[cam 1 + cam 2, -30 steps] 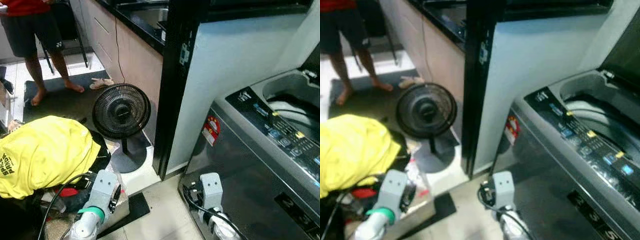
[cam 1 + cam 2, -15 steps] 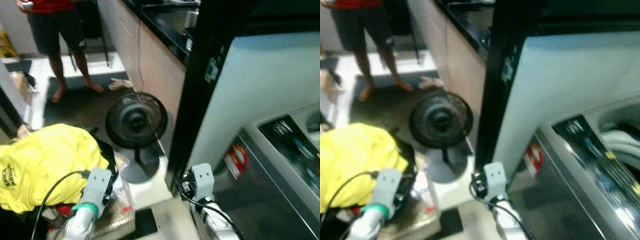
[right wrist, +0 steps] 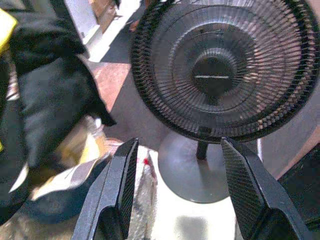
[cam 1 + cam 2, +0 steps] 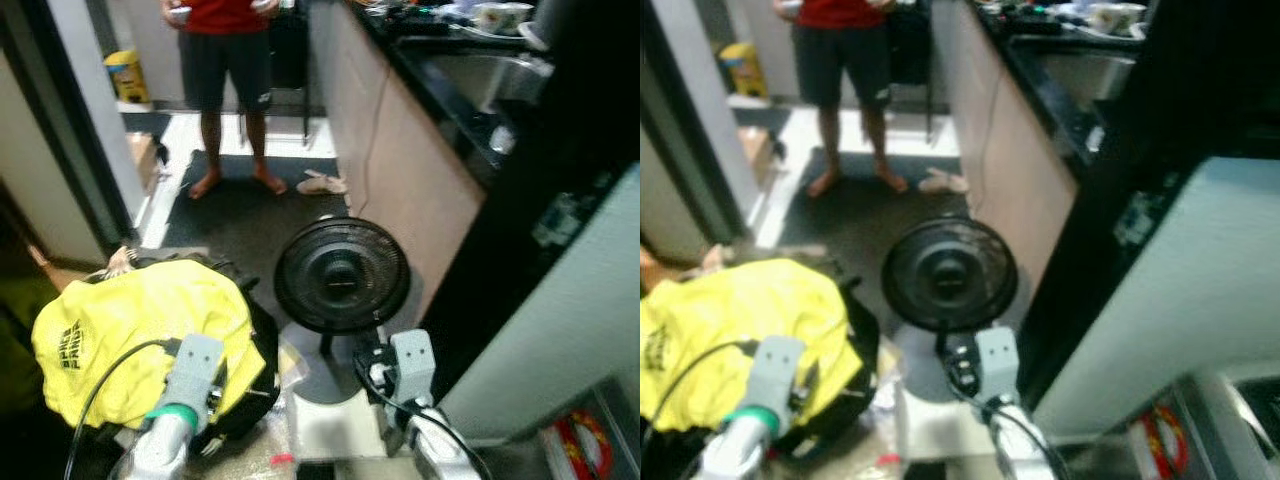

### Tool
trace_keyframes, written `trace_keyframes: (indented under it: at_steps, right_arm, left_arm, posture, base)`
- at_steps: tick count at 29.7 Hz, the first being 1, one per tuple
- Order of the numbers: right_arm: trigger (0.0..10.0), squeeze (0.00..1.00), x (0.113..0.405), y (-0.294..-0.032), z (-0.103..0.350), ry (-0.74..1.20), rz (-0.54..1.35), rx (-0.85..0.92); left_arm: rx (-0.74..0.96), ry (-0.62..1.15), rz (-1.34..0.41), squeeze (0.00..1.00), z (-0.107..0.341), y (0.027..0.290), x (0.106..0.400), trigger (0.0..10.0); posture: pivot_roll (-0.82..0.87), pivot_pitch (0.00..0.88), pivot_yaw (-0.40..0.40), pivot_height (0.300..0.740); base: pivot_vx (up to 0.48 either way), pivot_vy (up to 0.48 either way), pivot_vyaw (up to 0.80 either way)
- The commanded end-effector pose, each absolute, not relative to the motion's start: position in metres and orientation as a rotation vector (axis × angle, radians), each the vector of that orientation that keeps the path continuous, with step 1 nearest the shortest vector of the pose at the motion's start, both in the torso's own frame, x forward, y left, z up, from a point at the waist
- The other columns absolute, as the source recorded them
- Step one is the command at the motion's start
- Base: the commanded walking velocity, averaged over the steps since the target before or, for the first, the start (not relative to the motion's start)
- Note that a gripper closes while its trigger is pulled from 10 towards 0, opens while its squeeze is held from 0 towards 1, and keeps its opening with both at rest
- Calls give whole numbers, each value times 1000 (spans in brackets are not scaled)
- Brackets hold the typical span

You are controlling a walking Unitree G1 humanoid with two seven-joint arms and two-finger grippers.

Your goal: Clothes washing

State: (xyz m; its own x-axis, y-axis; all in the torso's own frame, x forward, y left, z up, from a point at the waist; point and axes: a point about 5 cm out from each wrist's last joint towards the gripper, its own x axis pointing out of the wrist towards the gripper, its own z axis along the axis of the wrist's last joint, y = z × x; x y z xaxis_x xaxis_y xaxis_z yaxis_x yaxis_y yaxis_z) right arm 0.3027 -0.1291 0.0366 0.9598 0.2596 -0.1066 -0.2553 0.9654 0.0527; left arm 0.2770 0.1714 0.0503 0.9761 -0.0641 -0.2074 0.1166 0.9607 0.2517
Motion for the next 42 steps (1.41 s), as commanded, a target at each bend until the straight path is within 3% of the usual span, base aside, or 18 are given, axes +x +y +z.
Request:
trace_keyframes:
  at_steps: [1, 11, 28, 42]
  right_arm:
    - [10000, 0, 297, -133, 28, 146, 245, 61]
    - [10000, 0, 297, -129, 30, 133, 274, 59]
    - [10000, 0, 296, -127, 31, 126, 300, 21]
    - [10000, 0, 296, -128, 30, 124, 298, 8]
  left_arm:
    - [264, 215, -107, 0, 46, 169, 273, 10000]
    - [262, 204, -97, 0, 47, 170, 275, 10000]
    - [256, 204, -84, 0, 46, 172, 273, 10000]
    - [257, 202, -83, 0, 46, 172, 273, 10000]
  posture:
    - [73, 23, -12, 740]
    - [72, 20, -12, 740]
    - [74, 28, -15, 740]
    - [73, 31, -16, 740]
  base:
    - [0, 0, 0]
    - [0, 0, 0]
    - [-340, 0, 0]
    - [-368, 0, 741]
